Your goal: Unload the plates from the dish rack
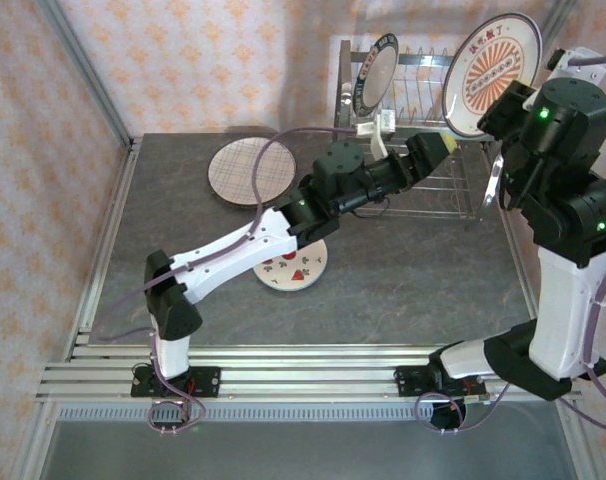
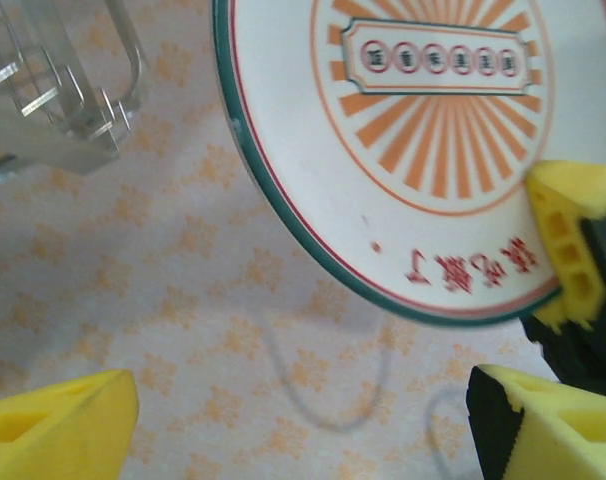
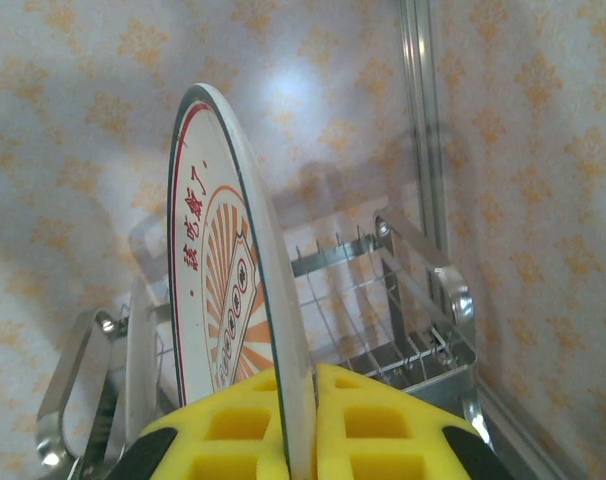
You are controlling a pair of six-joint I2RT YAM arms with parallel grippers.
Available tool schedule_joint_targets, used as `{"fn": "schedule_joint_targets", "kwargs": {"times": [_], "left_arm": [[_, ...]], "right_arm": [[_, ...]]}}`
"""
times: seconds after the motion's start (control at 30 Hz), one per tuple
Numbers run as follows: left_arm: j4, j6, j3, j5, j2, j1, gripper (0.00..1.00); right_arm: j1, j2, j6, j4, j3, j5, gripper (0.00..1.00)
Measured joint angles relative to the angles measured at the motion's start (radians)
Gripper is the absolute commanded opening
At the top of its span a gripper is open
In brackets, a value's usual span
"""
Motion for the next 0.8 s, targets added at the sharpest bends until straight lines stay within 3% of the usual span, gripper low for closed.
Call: {"fn": "schedule_joint_targets", "kwargs": {"times": [0.13,0.27,0.67,0.8], "left_arm": [[0.017,-0.053,0.050,0.019,0.054,-0.006,0.82],[0.037,-0.089,0.098,0.033,0.093,-0.005,0.71],[0.112,-0.207,0.100,0.051,0.096,-0.001,0.00],[0.146,-0.249,0.092,0.060,0.073,0.000,0.00]], "right_arm": [[0.000,-0.034,0.040,-0.034,-0.028,-0.046,0.00],[0.000,-0.062,0.080,-0.052,-0.070,-0.090,0.00],[-0.015,-0.151,0.187,-0.032,-0.187,-0.114,0.00],[-0.016,-0.185,0.222,0.011,-0.220,-0.133,0.00]]}}
